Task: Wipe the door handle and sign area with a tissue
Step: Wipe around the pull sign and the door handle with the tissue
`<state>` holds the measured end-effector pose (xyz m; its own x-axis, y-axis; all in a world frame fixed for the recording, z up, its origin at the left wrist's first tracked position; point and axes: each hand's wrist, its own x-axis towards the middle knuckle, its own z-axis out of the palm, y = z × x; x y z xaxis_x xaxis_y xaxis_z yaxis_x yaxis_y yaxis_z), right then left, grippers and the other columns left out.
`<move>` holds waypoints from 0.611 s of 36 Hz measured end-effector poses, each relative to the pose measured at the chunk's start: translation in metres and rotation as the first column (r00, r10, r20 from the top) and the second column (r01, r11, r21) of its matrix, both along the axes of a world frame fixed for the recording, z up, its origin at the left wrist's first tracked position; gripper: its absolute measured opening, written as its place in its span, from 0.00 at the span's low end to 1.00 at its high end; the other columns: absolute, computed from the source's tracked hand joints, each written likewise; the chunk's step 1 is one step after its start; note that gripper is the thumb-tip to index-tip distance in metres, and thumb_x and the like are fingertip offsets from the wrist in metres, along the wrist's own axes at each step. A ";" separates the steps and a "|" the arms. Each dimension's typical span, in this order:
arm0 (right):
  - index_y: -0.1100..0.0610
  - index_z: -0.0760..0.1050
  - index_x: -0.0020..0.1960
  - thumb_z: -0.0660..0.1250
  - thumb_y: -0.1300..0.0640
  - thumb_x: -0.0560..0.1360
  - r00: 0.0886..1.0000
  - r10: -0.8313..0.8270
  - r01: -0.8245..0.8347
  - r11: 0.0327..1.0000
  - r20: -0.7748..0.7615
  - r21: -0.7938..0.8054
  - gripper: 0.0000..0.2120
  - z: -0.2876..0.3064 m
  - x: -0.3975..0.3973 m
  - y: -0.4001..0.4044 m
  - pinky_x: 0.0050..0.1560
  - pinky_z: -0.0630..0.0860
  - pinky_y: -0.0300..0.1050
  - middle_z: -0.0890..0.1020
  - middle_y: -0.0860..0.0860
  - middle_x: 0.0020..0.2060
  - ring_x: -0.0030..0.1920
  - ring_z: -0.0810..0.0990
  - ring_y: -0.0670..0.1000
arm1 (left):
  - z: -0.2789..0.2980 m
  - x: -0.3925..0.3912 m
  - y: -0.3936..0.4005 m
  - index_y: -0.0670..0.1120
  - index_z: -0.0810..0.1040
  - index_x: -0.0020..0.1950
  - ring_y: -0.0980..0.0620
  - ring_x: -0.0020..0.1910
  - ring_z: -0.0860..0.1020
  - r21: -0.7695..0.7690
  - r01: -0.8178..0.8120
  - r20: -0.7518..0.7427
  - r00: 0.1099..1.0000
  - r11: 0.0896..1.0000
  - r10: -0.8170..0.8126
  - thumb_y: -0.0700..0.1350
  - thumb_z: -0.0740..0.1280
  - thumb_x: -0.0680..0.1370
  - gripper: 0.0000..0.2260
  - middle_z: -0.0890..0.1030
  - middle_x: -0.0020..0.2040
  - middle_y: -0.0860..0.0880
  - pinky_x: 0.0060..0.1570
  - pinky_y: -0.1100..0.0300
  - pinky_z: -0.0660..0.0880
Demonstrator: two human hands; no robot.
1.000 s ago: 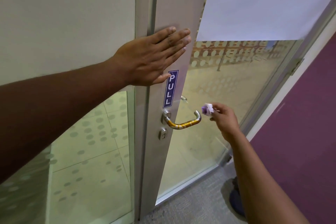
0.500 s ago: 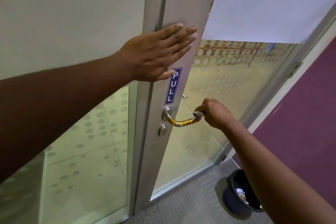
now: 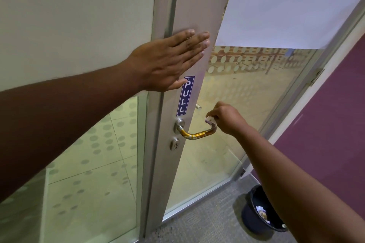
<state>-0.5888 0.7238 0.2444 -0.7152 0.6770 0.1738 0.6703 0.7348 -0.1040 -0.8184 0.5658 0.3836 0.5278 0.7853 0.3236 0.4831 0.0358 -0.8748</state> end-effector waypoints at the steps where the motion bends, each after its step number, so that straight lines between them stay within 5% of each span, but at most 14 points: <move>1: 0.55 0.84 0.57 0.72 0.56 0.75 0.999 0.009 -0.009 1.000 0.047 0.005 0.11 -0.002 -0.002 0.000 0.47 0.79 0.48 0.77 0.51 0.48 0.47 0.78 0.52 | 0.000 0.000 0.000 0.33 0.42 0.81 0.34 0.82 0.44 0.001 0.000 -0.003 1.000 1.000 0.000 0.59 0.32 0.83 0.36 0.44 0.81 0.30 0.81 0.44 0.51; 9: 0.54 0.83 0.57 0.71 0.61 0.75 0.998 0.026 -0.030 0.996 0.050 0.079 0.11 -0.022 0.011 -0.007 0.45 0.80 0.50 0.76 0.50 0.48 0.44 0.79 0.52 | 0.001 -0.001 0.001 0.33 0.42 0.82 0.34 0.82 0.44 -0.001 -0.005 -0.015 1.000 1.000 0.005 0.60 0.32 0.83 0.37 0.45 0.81 0.31 0.81 0.44 0.51; 14: 0.54 0.85 0.55 0.71 0.61 0.76 0.990 0.016 -0.006 0.997 -0.137 0.075 0.09 -0.039 0.020 -0.015 0.39 0.76 0.45 0.77 0.51 0.45 0.41 0.77 0.50 | 0.000 -0.002 0.001 0.33 0.43 0.82 0.34 0.82 0.43 0.003 -0.005 -0.018 1.000 1.000 0.005 0.59 0.32 0.83 0.37 0.44 0.81 0.31 0.81 0.44 0.51; 17: 0.50 0.86 0.52 0.72 0.58 0.76 0.938 -0.101 0.071 0.992 -0.332 -0.102 0.07 -0.039 0.027 -0.013 0.38 0.74 0.41 0.81 0.48 0.39 0.39 0.77 0.48 | -0.001 -0.001 0.002 0.33 0.42 0.81 0.34 0.82 0.43 0.001 0.003 -0.013 1.000 1.000 -0.003 0.59 0.32 0.83 0.36 0.44 0.81 0.31 0.81 0.43 0.51; 18: 0.48 0.86 0.50 0.71 0.60 0.75 0.874 -0.197 0.104 0.968 -0.444 -0.227 0.09 -0.042 0.030 -0.013 0.41 0.77 0.44 0.83 0.48 0.38 0.39 0.80 0.49 | -0.001 -0.002 0.002 0.33 0.42 0.81 0.34 0.82 0.43 0.003 0.006 -0.011 1.000 1.000 -0.006 0.59 0.32 0.83 0.36 0.44 0.81 0.31 0.80 0.43 0.51; 20: 0.49 0.86 0.49 0.67 0.66 0.74 0.610 -0.476 0.072 0.830 -0.634 -0.553 0.15 -0.051 0.033 -0.017 0.50 0.81 0.50 0.86 0.48 0.41 0.42 0.82 0.50 | -0.001 -0.002 0.004 0.33 0.43 0.81 0.34 0.82 0.43 0.006 0.011 -0.003 1.000 1.000 -0.011 0.60 0.33 0.83 0.37 0.44 0.81 0.30 0.80 0.43 0.51; 22: 0.58 0.85 0.49 0.64 0.72 0.74 0.356 -0.665 -0.104 0.670 -0.657 -0.735 0.15 -0.061 0.033 -0.022 0.55 0.80 0.50 0.86 0.55 0.48 0.46 0.80 0.52 | -0.002 -0.002 0.004 0.33 0.43 0.82 0.33 0.82 0.43 0.004 0.011 0.004 1.000 1.000 -0.011 0.60 0.33 0.83 0.37 0.44 0.81 0.30 0.80 0.43 0.50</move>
